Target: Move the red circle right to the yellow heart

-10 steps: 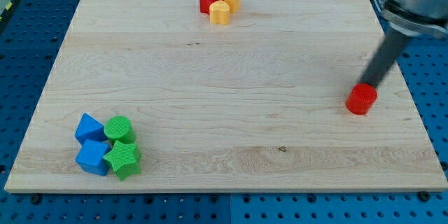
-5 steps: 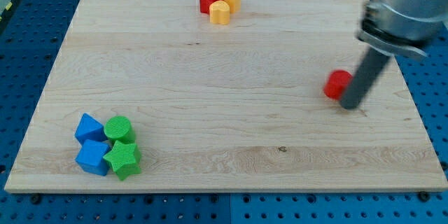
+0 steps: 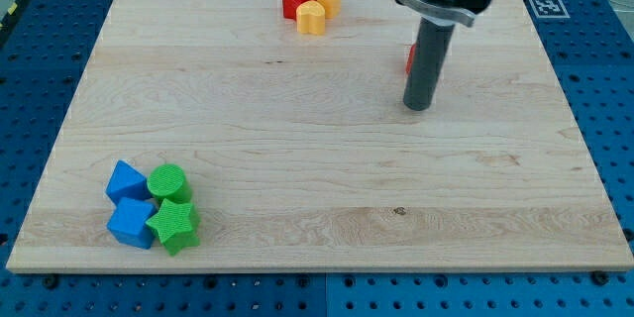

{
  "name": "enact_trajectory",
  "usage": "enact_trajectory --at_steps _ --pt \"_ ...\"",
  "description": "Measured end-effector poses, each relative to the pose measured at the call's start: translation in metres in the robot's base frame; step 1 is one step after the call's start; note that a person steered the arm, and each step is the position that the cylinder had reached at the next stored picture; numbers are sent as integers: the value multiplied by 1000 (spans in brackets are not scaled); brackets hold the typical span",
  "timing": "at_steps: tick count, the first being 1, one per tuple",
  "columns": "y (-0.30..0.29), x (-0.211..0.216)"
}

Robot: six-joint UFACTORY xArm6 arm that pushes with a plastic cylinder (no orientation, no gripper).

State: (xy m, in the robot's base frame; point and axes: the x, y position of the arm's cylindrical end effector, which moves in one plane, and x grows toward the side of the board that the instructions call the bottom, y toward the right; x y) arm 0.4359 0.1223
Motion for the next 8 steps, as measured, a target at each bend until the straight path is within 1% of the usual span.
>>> enact_trajectory --at_steps 1,2,3,4,5,6,7,8 --pt "40 -1" --pt "65 -30" --pt "46 -74" --pt "28 -87" --pt "69 -81" --pt "80 -47" --pt "59 -31" --pt "14 -52"
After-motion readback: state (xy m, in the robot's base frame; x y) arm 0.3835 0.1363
